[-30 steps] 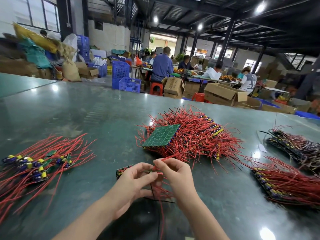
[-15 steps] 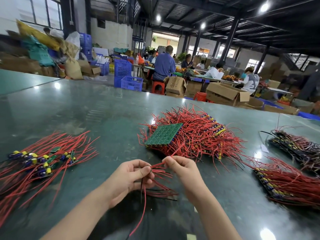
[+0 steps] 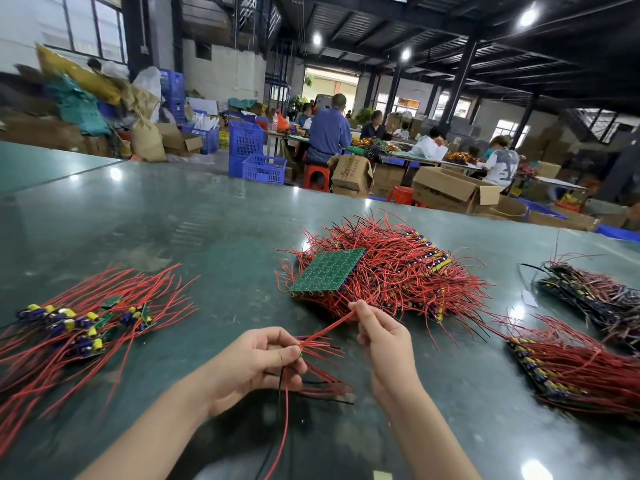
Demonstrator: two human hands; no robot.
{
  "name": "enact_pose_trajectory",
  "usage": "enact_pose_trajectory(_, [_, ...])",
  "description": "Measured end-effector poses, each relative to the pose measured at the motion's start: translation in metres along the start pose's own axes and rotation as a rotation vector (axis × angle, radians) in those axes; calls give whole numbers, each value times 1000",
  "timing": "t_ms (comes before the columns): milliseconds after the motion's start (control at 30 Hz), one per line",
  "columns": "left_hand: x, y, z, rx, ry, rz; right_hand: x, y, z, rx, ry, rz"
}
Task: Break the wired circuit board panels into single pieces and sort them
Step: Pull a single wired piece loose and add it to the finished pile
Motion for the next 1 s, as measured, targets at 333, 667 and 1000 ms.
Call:
enact_pose_trajectory(333, [4, 8, 3, 110, 40, 98, 25, 0, 14, -10, -249, 24])
enact_pose_trajectory(667, [9, 10, 2, 134, 111, 66, 42, 6, 29, -14, -389, 169])
enact_pose_trajectory(1000, [8, 8, 3, 103, 115, 76, 39, 10, 25, -91, -281, 215])
Point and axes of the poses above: each hand's wrist, its own z-axis away from the middle knuckle, its own x-axis out of the palm, y = z × x, the point moved 7 cm from there along -z, towards the middle knuckle, and after that the axes turned 6 degrees about y, right-handed, at the moved point
